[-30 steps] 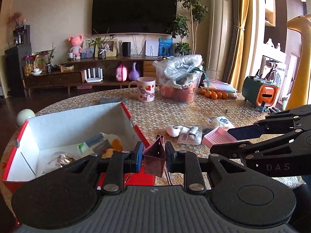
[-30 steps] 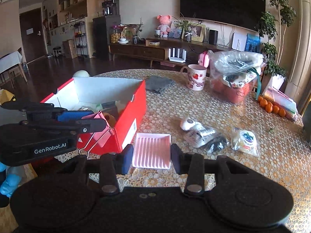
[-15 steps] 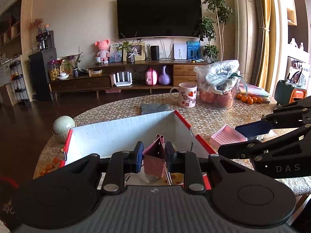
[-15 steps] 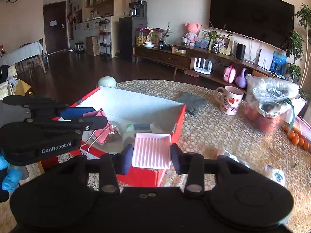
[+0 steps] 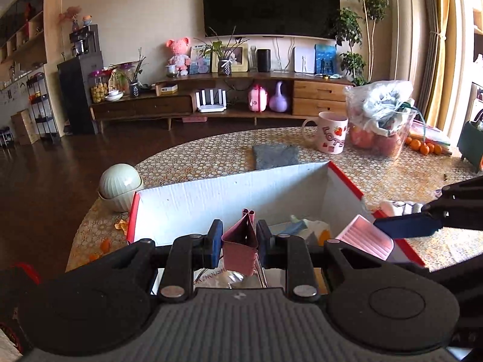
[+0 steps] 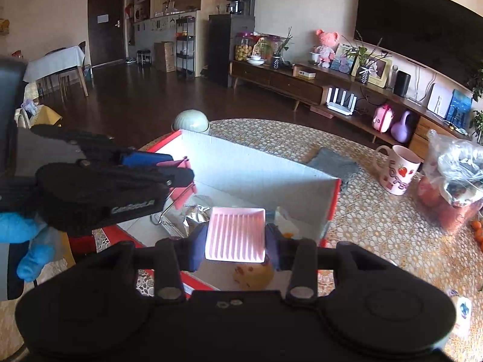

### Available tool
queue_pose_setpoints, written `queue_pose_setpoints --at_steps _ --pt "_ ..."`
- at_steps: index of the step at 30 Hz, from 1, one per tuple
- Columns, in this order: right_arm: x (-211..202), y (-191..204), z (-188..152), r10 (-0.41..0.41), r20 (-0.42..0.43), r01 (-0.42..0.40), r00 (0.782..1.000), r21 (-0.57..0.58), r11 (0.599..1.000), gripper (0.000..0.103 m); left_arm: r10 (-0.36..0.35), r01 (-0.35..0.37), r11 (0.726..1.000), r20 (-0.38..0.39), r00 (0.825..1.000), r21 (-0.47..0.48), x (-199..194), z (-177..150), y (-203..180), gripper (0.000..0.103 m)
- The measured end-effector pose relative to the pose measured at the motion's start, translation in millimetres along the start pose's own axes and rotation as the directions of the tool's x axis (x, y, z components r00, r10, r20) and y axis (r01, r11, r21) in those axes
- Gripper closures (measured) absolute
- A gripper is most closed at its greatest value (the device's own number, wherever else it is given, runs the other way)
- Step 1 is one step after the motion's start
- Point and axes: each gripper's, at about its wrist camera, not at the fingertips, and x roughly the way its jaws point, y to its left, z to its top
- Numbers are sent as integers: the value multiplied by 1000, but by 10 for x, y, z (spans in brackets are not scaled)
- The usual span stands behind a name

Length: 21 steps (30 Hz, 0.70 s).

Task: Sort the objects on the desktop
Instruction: 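Lower the pink tray into the box and open the right gripper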

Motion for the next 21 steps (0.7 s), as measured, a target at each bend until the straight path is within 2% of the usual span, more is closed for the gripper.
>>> queue_pose_setpoints --at_steps 7,21 --pt "272 67 38 -24 -40 23 999 -10 1000 62 11 -10 999 -46 999 33 273 34 54 81" --pt "628 102 39 29 -120 -27 992 13 1000 62 4 4 999 -182 983 44 769 50 94 80"
